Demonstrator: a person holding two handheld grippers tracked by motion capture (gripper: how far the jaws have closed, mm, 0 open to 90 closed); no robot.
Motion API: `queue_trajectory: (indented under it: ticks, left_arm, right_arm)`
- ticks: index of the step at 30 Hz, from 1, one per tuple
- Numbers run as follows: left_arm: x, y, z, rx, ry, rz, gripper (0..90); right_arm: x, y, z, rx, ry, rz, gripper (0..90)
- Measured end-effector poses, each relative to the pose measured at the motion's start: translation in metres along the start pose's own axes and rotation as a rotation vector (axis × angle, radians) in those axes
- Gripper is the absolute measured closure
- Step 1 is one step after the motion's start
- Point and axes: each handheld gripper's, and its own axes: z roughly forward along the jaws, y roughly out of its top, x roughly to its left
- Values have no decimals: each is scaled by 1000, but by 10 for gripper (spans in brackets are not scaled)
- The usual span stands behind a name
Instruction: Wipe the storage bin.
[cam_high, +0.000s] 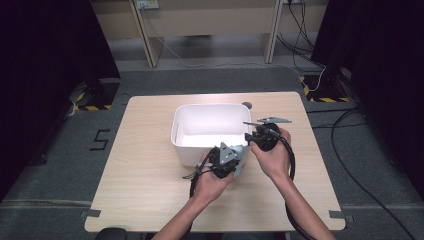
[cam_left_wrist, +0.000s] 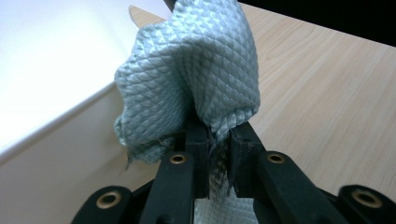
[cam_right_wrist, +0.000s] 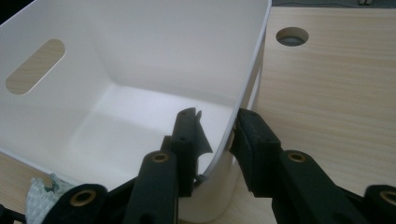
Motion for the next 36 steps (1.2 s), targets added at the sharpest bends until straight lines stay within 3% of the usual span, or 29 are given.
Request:
queue_trajectory:
  ticks: [36]
  left_arm:
    - [-6,-8,13,25,5,25,807]
  right_arm:
    - [0,0,0,2,3,2,700]
